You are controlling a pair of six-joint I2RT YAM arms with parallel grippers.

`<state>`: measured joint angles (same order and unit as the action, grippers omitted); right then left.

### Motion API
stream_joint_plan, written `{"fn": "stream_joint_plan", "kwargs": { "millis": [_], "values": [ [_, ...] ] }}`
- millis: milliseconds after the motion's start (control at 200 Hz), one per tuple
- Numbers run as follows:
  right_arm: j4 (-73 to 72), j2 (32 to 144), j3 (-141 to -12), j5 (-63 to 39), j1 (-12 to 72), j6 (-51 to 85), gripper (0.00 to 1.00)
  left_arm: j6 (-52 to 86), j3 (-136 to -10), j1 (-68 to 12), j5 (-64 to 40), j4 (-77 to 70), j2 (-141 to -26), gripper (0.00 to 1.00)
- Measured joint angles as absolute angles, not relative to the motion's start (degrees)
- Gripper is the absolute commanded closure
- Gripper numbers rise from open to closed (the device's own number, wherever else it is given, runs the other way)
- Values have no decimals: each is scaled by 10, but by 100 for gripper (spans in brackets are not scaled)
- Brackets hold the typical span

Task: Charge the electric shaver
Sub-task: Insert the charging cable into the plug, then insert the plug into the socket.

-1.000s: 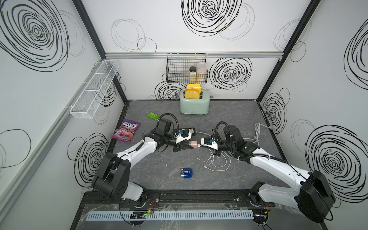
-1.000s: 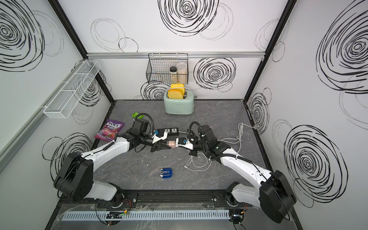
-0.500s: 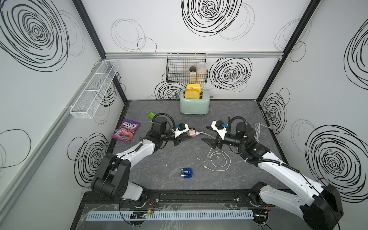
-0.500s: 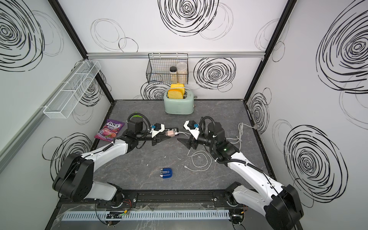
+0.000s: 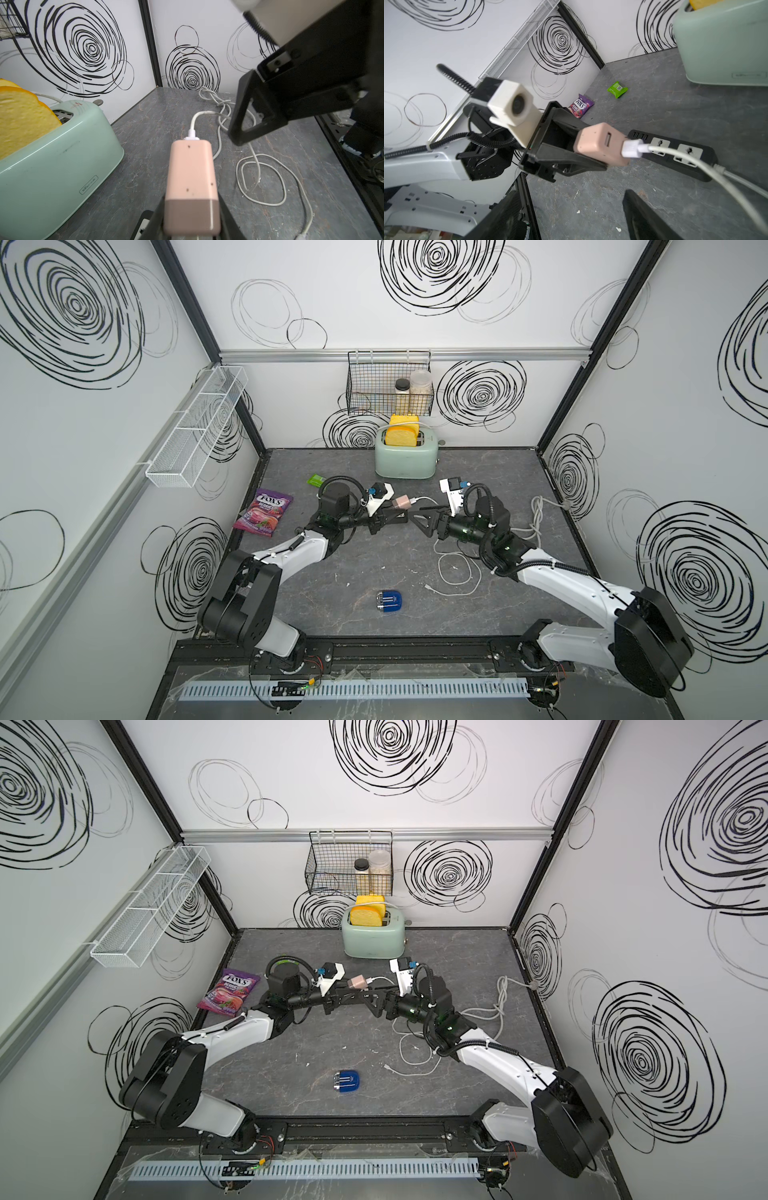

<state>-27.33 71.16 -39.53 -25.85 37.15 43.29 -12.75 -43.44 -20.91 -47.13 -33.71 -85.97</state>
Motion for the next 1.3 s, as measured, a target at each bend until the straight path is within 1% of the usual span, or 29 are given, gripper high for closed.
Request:
{"fn": "stream_joint_plan", "kwargs": {
  "millis": [190, 305, 465, 530, 620, 795, 866, 1026, 1101, 1211, 1296],
  "values": [
    [-358, 756, -387, -251, 373, 531, 19, -105, -423, -210, -489, -347, -853, 100],
    [-405, 787, -387, -248, 376, 574, 21, -92, -417, -211, -490, -352, -851, 100],
    [-442, 821, -387, -248, 388, 611, 22, -79, -413, -211, -490, -360, -851, 100],
    [-449, 825, -387, -245, 392, 619, 25, -74, -413, -211, -492, -364, -851, 100],
    [-461, 826, -387, -242, 393, 624, 36, -68, -413, -211, -495, -369, -851, 100],
    [-470, 840, -389, -240, 390, 626, 45, -66, -413, -211, -502, -374, -851, 100],
    [-470, 848, -393, -241, 390, 626, 45, -66, -413, -211, -504, -373, -851, 100],
    [-475, 855, -397, -239, 390, 626, 39, -66, -412, -211, -512, -373, -851, 100],
    [-476, 857, -397, -238, 390, 627, 38, -67, -412, -211, -515, -372, -851, 100],
    [-476, 858, -398, -234, 390, 627, 43, -69, -411, -209, -519, -369, -851, 100],
    [-477, 859, -398, -233, 390, 628, 49, -70, -409, -209, -522, -364, -851, 100]
  ]
}}
